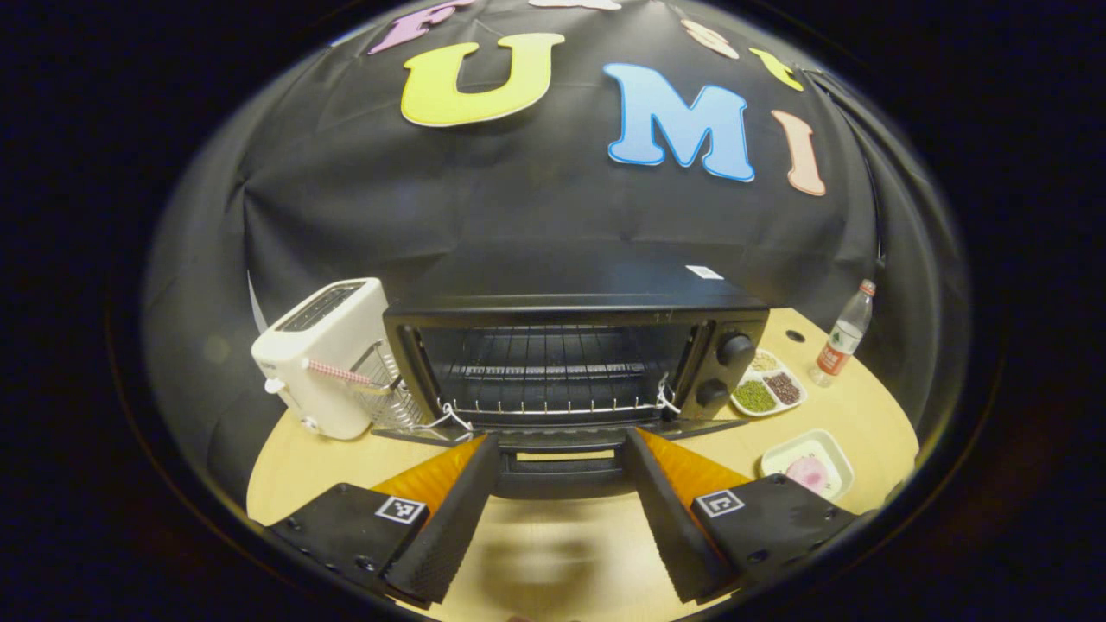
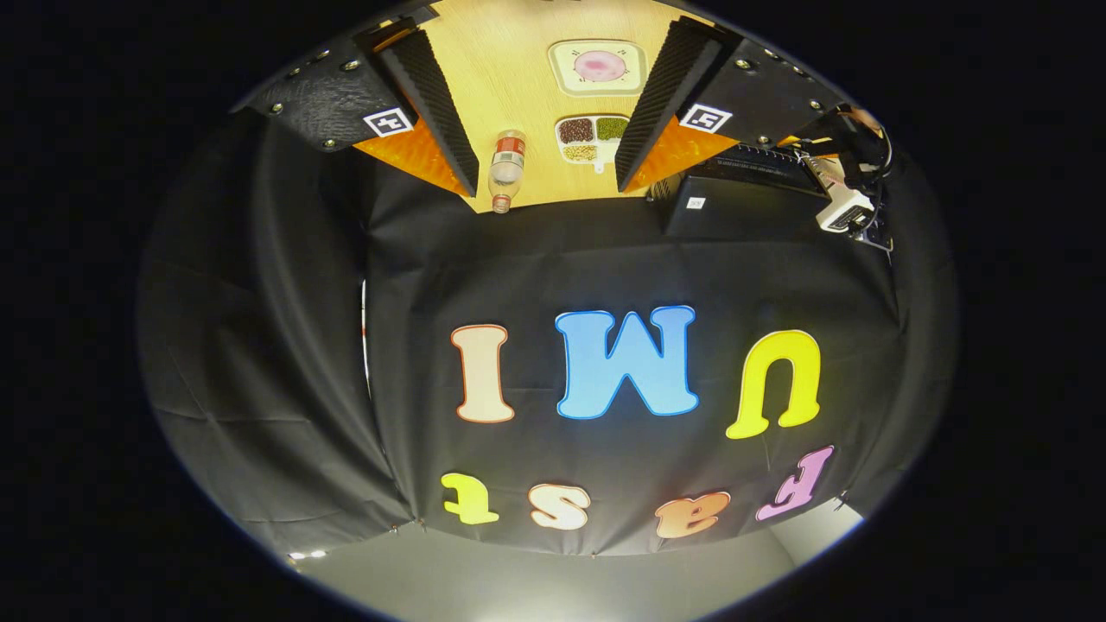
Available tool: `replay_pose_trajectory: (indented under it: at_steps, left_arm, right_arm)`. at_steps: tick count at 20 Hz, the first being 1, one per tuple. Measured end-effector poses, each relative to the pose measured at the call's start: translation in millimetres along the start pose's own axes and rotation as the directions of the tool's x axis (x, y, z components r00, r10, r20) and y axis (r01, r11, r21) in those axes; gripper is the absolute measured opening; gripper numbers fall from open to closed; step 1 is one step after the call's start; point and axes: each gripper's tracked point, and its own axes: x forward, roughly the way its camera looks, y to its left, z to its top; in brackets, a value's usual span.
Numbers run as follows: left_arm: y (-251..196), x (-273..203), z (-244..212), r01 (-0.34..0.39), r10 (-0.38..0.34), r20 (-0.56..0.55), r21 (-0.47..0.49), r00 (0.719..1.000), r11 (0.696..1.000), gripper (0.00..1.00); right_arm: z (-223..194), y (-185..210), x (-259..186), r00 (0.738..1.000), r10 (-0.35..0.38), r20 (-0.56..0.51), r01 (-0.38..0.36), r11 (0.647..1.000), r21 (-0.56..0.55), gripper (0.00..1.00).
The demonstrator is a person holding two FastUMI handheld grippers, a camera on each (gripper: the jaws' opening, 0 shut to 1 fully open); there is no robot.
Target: Open the electric oven with the left hand, put the food in, and close the electric oven.
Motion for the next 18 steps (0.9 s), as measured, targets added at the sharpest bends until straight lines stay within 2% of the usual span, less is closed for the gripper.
replay_pose_trajectory:
  at_steps: [5,6,11,13,16,18]
  left_arm:
    - [-1,-8,-40,0.006,-0.005,-0.071,0.001,0.997,1.000,1.00]
    - [0,-10,-48,0.009,-0.009,-0.090,-0.010,0.996,1.000,0.98]
    - [10,-11,-72,0.001,-0.011,-0.151,-0.066,0.989,0.998,1.00]
    - [7,-20,-51,0.024,-0.033,-0.092,-0.102,0.995,0.994,0.98]
    - [8,-47,-5,0.052,-0.051,0.010,-0.102,0.999,0.993,1.00]
    - [7,-70,30,0.071,-0.063,0.092,-0.093,0.994,0.993,0.97]
  right_arm:
    - [-11,5,-4,0.999,0.021,-0.045,-0.021,1.000,-0.010,0.96]
    - [-14,5,-4,0.998,0.022,-0.054,-0.023,1.000,-0.013,0.96]
    - [-25,10,-8,0.995,0.026,-0.099,-0.029,0.999,-0.023,0.96]
    - [-28,13,-8,0.993,0.033,-0.114,-0.035,0.999,-0.014,0.96]
    - [-42,18,-5,0.985,0.056,-0.165,-0.055,0.998,0.010,0.96]
    - [-54,21,0,0.974,0.072,-0.217,-0.065,0.997,0.041,0.96]
